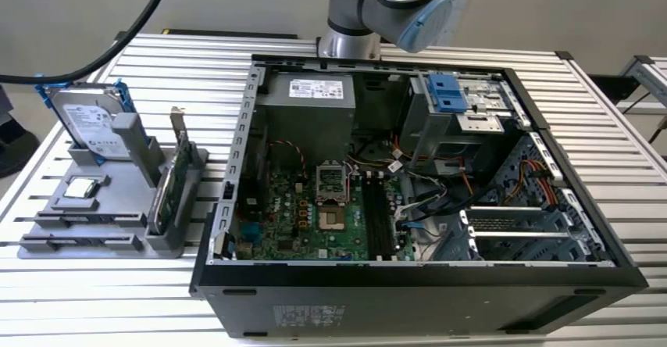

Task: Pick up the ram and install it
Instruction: 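Pick up the ram and move it above insertion slot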

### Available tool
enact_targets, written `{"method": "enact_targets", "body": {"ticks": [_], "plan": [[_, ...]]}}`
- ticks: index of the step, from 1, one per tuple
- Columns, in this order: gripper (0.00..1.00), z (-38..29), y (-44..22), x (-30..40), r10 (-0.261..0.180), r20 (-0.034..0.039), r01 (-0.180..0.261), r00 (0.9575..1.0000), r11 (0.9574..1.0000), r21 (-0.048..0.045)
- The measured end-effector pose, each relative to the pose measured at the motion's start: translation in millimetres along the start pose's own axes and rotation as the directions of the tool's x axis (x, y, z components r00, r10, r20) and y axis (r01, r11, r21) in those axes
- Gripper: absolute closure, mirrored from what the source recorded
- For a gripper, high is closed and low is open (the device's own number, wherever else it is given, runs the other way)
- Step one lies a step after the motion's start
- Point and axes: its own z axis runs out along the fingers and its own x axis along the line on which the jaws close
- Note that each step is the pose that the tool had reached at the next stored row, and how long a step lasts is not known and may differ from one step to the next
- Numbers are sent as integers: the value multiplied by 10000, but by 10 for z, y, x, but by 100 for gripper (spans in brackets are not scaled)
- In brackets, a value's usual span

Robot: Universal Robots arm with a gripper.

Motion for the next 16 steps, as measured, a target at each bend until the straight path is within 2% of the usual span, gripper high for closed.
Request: {"method": "enact_targets", "body": {"ticks": [9,16], "plan": [[100,-2,0,1,596,29,-596,9982,9982,14],[100,-1,-1,2,1079,53,-1079,9941,9942,19]]}}
